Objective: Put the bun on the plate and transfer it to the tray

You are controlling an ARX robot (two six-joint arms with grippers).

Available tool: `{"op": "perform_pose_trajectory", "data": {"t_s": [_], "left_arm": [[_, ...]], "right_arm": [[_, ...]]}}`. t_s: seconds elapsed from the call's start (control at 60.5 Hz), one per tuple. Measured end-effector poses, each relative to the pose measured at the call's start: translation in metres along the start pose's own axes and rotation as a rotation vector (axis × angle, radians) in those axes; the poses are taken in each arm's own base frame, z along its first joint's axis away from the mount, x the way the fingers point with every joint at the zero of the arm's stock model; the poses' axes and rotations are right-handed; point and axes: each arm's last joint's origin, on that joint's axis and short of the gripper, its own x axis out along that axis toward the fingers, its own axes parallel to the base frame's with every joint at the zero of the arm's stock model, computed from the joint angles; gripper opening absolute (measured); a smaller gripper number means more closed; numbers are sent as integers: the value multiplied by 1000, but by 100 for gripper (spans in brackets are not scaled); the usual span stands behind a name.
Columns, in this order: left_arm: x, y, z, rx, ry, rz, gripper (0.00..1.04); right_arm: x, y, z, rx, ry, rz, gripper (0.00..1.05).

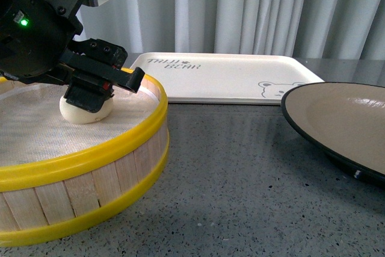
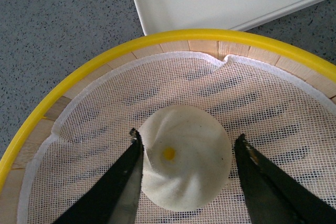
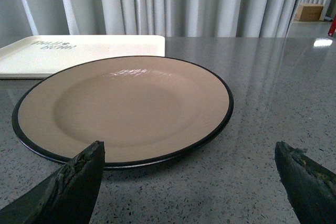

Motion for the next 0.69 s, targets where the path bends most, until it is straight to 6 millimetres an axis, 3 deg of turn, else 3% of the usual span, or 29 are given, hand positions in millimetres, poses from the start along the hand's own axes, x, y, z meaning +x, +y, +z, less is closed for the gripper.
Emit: {"op": "perform_pose_trajectory", "data": {"t_s": [0.281, 0.496, 0.695], "left_arm": [[1, -1, -1, 6, 1, -6, 3], [-3, 0, 0, 12, 2, -22, 4], [-19, 2, 23, 13, -54, -26, 4]], "right_arm": [[0, 0, 0, 0, 0, 0, 96], [0, 0, 0, 0, 0, 0, 96], [0, 0, 0, 0, 0, 0, 96]]}}
